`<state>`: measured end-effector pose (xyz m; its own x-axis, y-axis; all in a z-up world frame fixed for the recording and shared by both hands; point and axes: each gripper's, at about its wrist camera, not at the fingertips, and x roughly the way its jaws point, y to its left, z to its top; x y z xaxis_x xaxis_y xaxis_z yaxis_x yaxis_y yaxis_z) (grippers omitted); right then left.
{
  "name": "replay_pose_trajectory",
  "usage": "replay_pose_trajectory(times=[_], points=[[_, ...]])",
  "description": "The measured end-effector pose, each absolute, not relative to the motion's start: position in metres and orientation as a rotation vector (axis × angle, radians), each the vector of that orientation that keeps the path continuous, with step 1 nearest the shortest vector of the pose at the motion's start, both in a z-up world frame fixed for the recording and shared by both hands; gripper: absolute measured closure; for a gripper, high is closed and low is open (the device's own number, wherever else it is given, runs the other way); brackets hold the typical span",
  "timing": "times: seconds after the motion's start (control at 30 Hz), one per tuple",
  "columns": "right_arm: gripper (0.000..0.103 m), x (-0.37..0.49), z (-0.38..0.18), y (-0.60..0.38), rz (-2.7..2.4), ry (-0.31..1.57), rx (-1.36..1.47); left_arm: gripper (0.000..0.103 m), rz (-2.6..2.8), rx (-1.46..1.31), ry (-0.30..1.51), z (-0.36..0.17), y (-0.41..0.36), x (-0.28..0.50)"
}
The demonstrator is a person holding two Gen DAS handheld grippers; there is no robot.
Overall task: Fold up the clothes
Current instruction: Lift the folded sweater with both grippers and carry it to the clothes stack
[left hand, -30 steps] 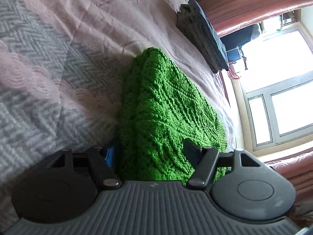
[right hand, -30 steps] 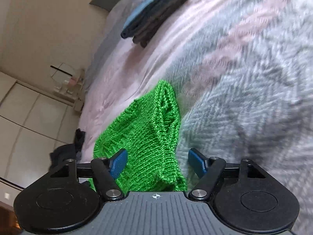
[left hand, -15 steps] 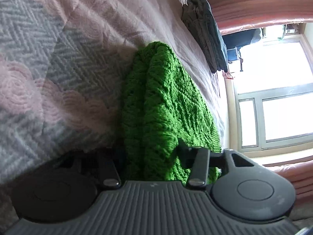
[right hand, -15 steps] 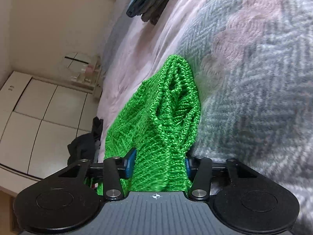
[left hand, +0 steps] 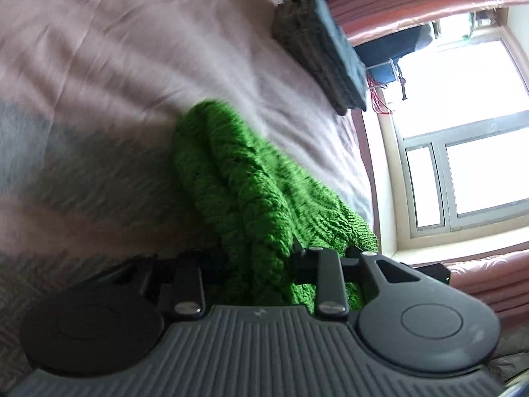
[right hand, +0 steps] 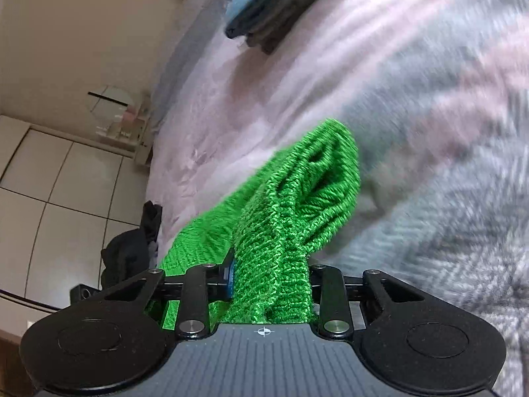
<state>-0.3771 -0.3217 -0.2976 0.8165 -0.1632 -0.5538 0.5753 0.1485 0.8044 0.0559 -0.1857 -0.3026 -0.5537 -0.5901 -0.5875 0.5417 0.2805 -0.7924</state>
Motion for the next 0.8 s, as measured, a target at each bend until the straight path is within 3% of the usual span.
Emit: replay_pose_trajectory(times=[0.4,0.8], points=[[0.074,-0.384,-0.158,-0.404,-0.652,0.299,1.230,0.076,-1.617,-0.059,1.497,-0.193,-0.297,0.046],[0.073,-0.383,-0.145,-0.608,-0.638,0.296,1.119,0.076,-1.617,-0.084,1.335,-0.186,-0.484,0.024]])
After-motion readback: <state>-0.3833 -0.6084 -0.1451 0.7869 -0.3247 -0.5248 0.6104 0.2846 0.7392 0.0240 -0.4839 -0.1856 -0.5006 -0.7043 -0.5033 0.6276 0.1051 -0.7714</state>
